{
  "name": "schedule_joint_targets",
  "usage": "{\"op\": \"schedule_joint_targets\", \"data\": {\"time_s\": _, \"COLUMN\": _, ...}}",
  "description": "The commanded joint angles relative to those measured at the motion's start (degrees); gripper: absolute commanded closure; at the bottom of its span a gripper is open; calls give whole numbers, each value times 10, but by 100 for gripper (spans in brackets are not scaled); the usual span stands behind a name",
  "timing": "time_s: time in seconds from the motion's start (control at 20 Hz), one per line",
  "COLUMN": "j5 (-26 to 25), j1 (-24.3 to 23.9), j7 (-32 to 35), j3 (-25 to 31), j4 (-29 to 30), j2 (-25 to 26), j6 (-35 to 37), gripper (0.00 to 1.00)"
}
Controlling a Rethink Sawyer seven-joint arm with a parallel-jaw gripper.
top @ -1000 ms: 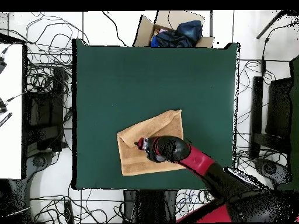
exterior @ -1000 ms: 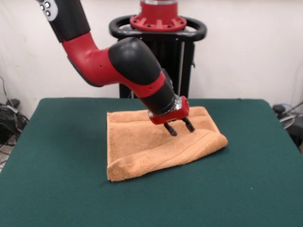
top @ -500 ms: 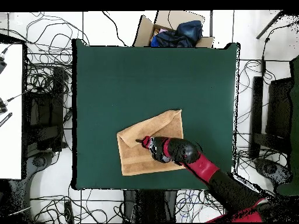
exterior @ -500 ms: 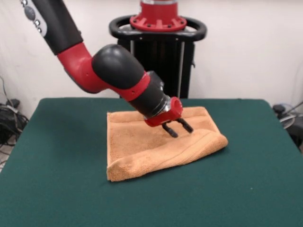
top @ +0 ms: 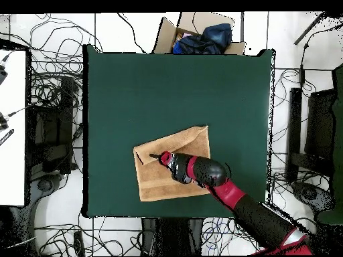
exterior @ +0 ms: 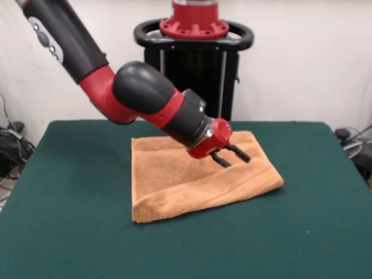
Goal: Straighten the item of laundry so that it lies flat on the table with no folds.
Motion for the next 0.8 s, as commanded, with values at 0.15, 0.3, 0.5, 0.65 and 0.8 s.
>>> {"op": "schedule_joint_targets", "data": {"time_s": 0.15, "j5": -17, "j1": 2, "j7": 13, "j3": 66, "j4": -48, "j2": 43, "j6": -21, "gripper": 0}}
{"op": "schedule_joint_targets", "data": {"time_s": 0.3, "j5": -21, "j1": 1, "j7": 17, "j3": 68, "j4": -50, "j2": 44, "j6": -21, "gripper": 0}}
{"op": "schedule_joint_targets", "data": {"time_s": 0.5, "j5": -27, "j1": 1, "j7": 21, "j3": 69, "j4": -53, "j2": 46, "j6": -21, "gripper": 0}}
{"op": "schedule_joint_targets", "data": {"time_s": 0.65, "j5": -29, "j1": 2, "j7": 26, "j3": 68, "j4": -50, "j2": 41, "j6": -23, "gripper": 0}}
{"op": "schedule_joint_targets", "data": {"time_s": 0.8, "j5": -32, "j1": -1, "j7": 28, "j3": 73, "j4": -48, "j2": 43, "j6": -31, "gripper": 0}}
